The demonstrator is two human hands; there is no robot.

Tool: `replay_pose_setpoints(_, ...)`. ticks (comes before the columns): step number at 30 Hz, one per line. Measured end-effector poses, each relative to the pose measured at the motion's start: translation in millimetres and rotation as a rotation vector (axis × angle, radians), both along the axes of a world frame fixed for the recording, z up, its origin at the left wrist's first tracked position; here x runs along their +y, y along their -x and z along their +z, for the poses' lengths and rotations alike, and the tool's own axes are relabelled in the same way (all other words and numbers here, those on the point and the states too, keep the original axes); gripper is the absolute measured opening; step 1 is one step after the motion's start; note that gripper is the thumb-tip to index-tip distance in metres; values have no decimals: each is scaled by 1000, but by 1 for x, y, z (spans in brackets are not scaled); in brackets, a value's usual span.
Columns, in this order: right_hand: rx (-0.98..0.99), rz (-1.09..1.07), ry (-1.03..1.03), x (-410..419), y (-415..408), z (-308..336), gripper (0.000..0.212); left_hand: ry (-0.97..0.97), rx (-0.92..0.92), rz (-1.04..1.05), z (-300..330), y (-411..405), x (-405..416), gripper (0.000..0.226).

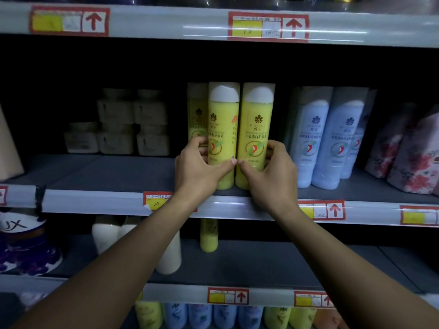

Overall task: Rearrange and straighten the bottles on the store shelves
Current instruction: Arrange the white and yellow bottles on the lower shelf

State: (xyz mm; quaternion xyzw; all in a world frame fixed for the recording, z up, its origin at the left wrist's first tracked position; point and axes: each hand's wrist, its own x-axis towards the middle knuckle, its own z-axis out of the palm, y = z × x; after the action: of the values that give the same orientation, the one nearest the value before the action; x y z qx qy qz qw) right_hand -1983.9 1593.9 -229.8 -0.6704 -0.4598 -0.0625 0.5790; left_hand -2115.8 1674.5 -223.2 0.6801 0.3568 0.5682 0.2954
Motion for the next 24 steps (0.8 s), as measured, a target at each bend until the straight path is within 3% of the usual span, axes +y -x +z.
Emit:
replay_pose_setpoints(14,-7,113,-147,-45,12,7,54,-37,-72,-64,5,29,-44,65)
replay_pose_setpoints(24,-42,194,-164,-104,23,-34,55,23,-116,-142,-23,54,-103,65)
